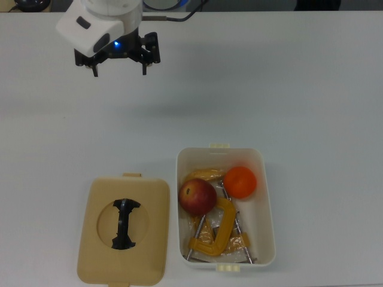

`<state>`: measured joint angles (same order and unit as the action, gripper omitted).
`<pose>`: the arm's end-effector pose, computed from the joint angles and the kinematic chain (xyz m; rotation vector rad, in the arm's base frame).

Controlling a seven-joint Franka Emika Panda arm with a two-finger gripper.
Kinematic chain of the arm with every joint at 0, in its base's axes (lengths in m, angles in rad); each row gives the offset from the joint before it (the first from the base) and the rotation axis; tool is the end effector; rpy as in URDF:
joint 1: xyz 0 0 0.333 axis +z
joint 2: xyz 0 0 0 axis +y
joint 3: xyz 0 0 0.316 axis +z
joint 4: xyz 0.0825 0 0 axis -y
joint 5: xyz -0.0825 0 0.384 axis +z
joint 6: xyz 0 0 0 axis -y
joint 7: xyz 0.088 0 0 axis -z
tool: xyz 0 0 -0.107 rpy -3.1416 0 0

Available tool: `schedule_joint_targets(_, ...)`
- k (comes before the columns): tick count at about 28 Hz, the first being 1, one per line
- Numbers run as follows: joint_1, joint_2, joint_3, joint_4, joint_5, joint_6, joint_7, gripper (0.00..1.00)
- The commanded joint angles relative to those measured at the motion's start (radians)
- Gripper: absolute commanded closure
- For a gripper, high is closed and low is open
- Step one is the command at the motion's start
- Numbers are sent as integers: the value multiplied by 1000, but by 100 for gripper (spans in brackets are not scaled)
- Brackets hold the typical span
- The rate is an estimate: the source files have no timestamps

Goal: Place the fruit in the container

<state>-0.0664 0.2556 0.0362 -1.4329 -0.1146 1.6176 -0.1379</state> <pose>0.6302 -0.0335 0.5424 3.0353 0.1767 -0.1206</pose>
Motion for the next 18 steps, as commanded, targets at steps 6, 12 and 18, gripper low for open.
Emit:
schedule_joint_targets(6,-12,-21,-15,-40,41,-15,-26,0)
schedule_joint_targets(12,-13,-21,-15,-40,41,-15,-26,0)
schedule_joint_targets(18,-15,-19,-15,-41,41,-16,-25,0)
